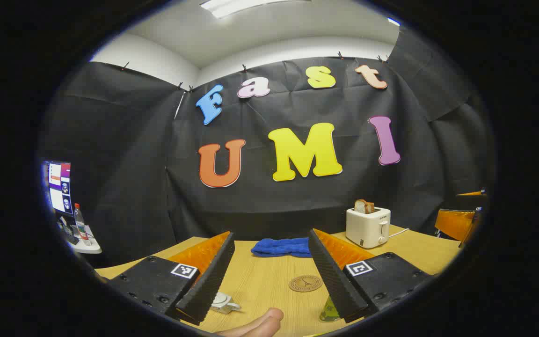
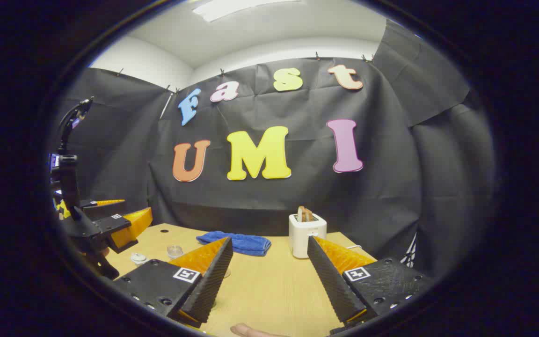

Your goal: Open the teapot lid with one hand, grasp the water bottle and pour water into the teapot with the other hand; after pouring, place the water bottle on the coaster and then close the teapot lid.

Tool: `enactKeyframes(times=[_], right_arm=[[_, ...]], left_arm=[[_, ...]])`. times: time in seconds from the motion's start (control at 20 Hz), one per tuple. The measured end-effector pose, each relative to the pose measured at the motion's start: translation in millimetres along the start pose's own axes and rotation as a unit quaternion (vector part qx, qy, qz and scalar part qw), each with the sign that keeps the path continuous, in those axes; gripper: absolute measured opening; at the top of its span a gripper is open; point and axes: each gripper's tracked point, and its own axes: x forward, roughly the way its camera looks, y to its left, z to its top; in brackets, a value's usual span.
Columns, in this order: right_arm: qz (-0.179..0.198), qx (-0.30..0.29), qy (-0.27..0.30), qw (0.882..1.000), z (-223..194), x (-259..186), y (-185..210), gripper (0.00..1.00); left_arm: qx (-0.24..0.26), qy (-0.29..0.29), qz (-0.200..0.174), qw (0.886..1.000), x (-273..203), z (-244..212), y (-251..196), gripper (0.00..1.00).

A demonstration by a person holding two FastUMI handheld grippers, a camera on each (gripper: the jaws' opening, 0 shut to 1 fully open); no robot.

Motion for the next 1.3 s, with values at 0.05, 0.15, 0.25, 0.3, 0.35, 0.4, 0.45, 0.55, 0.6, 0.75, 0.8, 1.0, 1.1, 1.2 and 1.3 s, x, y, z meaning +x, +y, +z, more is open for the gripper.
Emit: enactKeyframes(times=[0.05,0.15,0.25,0.3,0.35,0.4,0.45,0.55,0.6,0.75,0.8,1.0,1.1,1.2,1.3], right_arm=[[0.005,0.000,-0.004,1.000,-2.4,-1.9,7.8,0.95],[0.015,-0.007,0.006,1.000,-16.2,0.9,18.1,0.95],[0.017,-0.027,0.023,0.999,-29.9,6.2,23.8,0.96],[0.014,-0.034,0.025,0.999,-33.0,7.8,23.5,0.96],[0.013,-0.034,0.024,0.999,-34.6,9.9,26.1,0.97],[0.011,-0.030,0.026,0.999,-39.7,12.4,27.5,0.97],[0.010,-0.024,0.032,0.999,-45.0,13.4,30.1,0.97],[0.005,-0.019,0.041,0.999,-52.8,13.9,32.4,0.97],[0.004,-0.017,0.045,0.999,-56.5,13.7,33.0,0.97],[0.008,-0.016,0.048,0.999,-61.6,9.8,38.3,0.97],[0.007,-0.021,0.050,0.999,-63.4,8.8,38.1,0.97],[0.011,-0.036,0.045,0.998,-65.2,1.2,40.2,0.97],[0.013,-0.045,0.042,0.998,-68.0,-2.8,41.9,0.97],[0.022,-0.049,0.046,0.998,-74.3,-8.0,48.2,0.97],[0.036,-0.047,0.053,0.997,-82.9,-14.9,56.5,0.97]], left_arm=[[-0.002,0.001,0.005,1.000,-3.5,-1.3,7.7,0.99],[-0.002,0.013,0.010,1.000,-8.7,-14.0,20.7,0.99],[0.009,0.033,0.014,0.999,-8.4,-27.0,34.3,0.99],[0.014,0.047,0.014,0.999,-8.1,-35.2,41.2,0.99],[0.017,0.056,0.016,0.998,-8.2,-42.0,49.1,0.99],[0.014,0.060,0.018,0.998,-6.6,-45.8,57.3,0.99],[0.009,0.064,0.020,0.998,-4.4,-50.3,64.4,0.99],[0.008,0.079,0.021,0.997,-0.6,-63.3,74.3,0.99],[0.009,0.083,0.026,0.996,-0.8,-66.9,82.4,0.99],[-0.002,0.082,0.035,0.996,-4.6,-72.1,96.6,0.99],[-0.005,0.084,0.033,0.996,-5.4,-73.8,96.7,0.99],[-0.014,0.084,0.014,0.996,-7.3,-85.5,94.4,0.99],[-0.023,0.088,-0.001,0.996,-3.3,-97.2,88.9,0.99],[-0.026,0.091,-0.004,0.995,-1.5,-110.1,89.7,0.99],[-0.016,0.092,-0.007,0.996,3.5,-121.7,93.5,0.99]])
